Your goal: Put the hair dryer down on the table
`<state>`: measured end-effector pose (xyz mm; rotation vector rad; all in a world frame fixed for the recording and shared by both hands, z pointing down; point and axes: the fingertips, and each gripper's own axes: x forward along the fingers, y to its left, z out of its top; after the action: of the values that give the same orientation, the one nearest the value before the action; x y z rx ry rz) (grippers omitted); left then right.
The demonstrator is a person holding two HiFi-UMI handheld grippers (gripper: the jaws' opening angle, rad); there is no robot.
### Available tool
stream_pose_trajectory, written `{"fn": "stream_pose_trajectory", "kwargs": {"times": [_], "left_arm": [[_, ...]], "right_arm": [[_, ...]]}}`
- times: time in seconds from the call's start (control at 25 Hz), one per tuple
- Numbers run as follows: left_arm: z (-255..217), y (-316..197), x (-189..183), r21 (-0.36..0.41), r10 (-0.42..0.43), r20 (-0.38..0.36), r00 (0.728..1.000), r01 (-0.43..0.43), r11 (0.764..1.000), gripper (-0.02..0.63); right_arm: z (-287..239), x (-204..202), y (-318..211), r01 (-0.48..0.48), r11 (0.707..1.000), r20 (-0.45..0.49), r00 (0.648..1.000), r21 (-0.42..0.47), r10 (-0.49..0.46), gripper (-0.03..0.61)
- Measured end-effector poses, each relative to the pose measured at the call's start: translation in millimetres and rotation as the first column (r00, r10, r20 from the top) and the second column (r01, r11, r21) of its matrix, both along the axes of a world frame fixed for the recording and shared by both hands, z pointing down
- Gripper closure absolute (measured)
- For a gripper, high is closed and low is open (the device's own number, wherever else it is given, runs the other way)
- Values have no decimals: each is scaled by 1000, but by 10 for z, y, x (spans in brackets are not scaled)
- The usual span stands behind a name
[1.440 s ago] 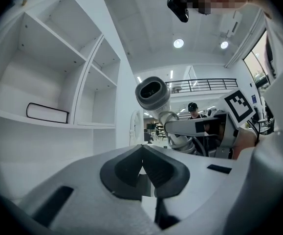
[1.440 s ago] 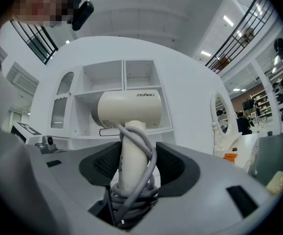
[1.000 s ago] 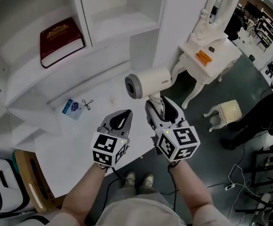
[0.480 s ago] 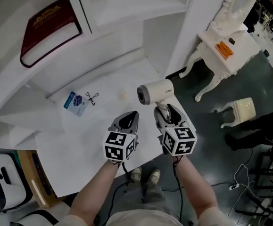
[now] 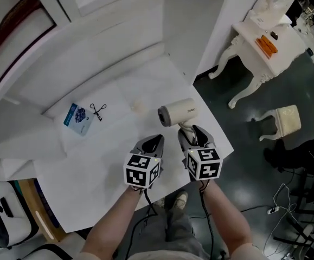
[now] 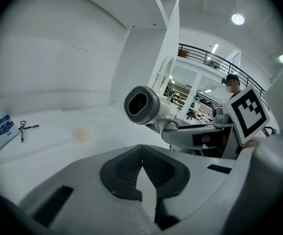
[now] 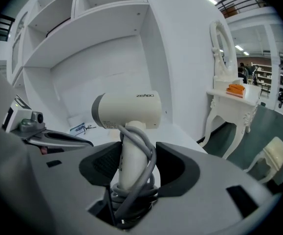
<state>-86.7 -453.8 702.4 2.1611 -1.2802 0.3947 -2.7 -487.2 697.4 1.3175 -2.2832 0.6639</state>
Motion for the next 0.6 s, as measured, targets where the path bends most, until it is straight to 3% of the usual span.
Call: {"fn": "stream_pose_trajectory", "kwargs": {"times": [0.32, 0.6], "left_arm": [[341, -79, -66, -42, -2, 24, 1000, 3, 999, 600], [519, -72, -35, -77, 11, 22, 1000, -9, 997, 600]], "right_arm": [[572, -58, 21, 77, 991, -108, 990, -107, -89, 357], [838, -98, 65, 58, 982, -159, 983, -179, -87, 359]]}}
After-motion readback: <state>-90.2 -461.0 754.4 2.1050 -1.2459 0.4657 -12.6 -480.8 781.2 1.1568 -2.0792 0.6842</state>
